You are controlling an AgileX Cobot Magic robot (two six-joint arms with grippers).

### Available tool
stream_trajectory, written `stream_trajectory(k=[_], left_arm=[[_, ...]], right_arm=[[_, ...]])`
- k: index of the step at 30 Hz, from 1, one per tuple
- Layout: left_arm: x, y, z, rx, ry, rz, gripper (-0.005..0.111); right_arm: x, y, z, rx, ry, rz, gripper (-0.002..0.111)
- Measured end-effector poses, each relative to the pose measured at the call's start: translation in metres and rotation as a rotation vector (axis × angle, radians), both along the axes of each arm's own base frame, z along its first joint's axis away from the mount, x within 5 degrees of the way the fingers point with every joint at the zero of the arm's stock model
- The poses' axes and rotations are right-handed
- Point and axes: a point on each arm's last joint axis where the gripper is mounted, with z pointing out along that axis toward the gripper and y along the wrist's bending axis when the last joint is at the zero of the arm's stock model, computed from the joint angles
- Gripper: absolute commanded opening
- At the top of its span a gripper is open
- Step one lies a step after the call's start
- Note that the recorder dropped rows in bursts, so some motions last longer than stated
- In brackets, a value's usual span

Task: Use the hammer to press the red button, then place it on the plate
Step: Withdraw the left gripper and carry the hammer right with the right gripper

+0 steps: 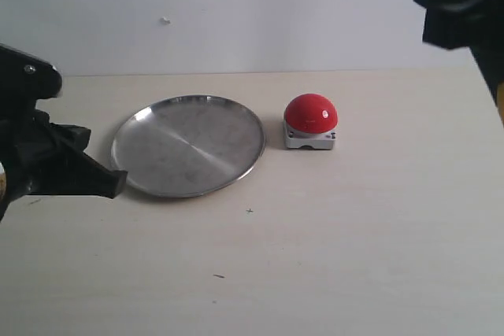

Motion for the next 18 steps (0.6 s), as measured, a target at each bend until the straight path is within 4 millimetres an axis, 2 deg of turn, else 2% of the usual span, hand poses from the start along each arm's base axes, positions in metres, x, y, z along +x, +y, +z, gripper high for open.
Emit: stream_trajectory(k=[5,8,12,16,18], left_arm=[[0.008,0.017,0.017,-0.196,0.094,-0.129,0.000],[0.011,0.025,0.034,-0.308,0.120,-0.239,0.000],[0.013,0.048,0.051,-0.421,0.095,-0.292,0.000],[0.010,0.068,0.051,-0.549,0.038,-0.307,0.000],[0.005,0.077,0.043,-0.580,0.002,-0.319,0.000]], right_arm=[[0.007,0.004,-0.032,-0.036,0.072,0.002,0.000],[0.014,0.007,-0.044,-0.059,0.119,0.002,0.000],[0.022,0.011,-0.056,-0.087,0.165,0.004,0.000],[0.032,0.016,-0.071,-0.123,0.219,0.007,0.000],[0.038,0.019,-0.082,-0.138,0.251,0.008,0.000]])
